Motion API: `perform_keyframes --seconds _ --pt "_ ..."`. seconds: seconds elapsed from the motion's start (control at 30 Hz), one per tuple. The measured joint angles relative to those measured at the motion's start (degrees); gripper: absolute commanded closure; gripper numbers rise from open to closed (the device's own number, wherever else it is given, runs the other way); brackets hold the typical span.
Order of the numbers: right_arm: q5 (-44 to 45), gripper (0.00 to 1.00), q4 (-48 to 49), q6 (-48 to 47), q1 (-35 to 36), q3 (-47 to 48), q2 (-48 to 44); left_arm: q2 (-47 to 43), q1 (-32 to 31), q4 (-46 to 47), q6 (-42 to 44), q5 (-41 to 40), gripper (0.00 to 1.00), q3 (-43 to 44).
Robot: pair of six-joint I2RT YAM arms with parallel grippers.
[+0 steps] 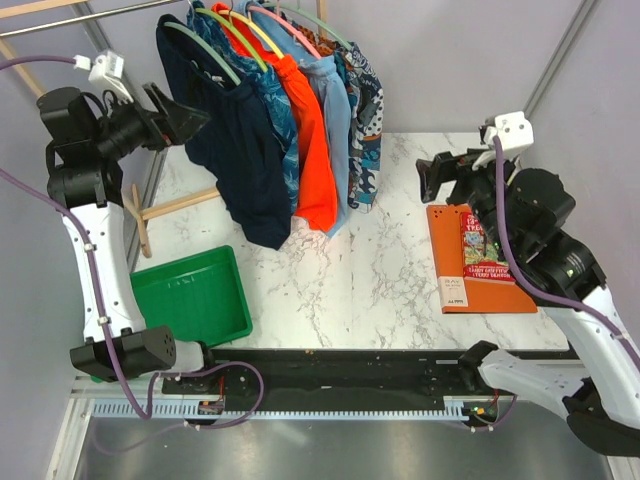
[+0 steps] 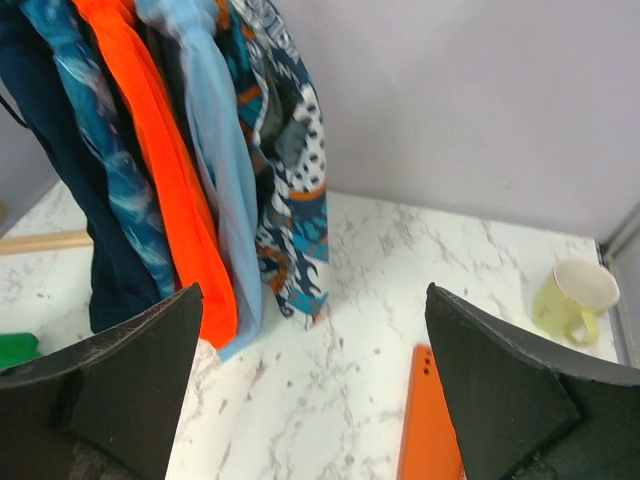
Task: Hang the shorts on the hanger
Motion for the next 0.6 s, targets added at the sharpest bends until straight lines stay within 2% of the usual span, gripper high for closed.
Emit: perform_keyframes --seconds 0.2,0.3,0.4,0.5,0.6 --pt "-2.34 0.02 -3.30 2.49 -5.57 -10.49 -8.09 -0.48 -0.02 -22.25 19.02 -0.55 0.00 -1.01" --pt "-3.74 0.02 -4.94 3.50 -8.63 -15.98 -11.43 -1.49 -0.04 -28.61 26.67 -2.73 0.00 -8.41" --pt "-5.53 0.02 -5.79 4.81 -11.74 -19.91 -13.92 -4.46 -1.25 -30.38 31.52 -6.19 0.00 -19.04" --pt "-7.61 0.02 -6.45 6.40 -14.47 -23.10 -15.58 -9.07 -8.15 -30.12 33.40 -12.92 0.00 -28.24" --pt "-9.38 0.02 -6.93 7.39 -15.58 -24.28 -16.09 -11.30 -18.60 -29.68 33.53 -18.40 0.00 -30.27"
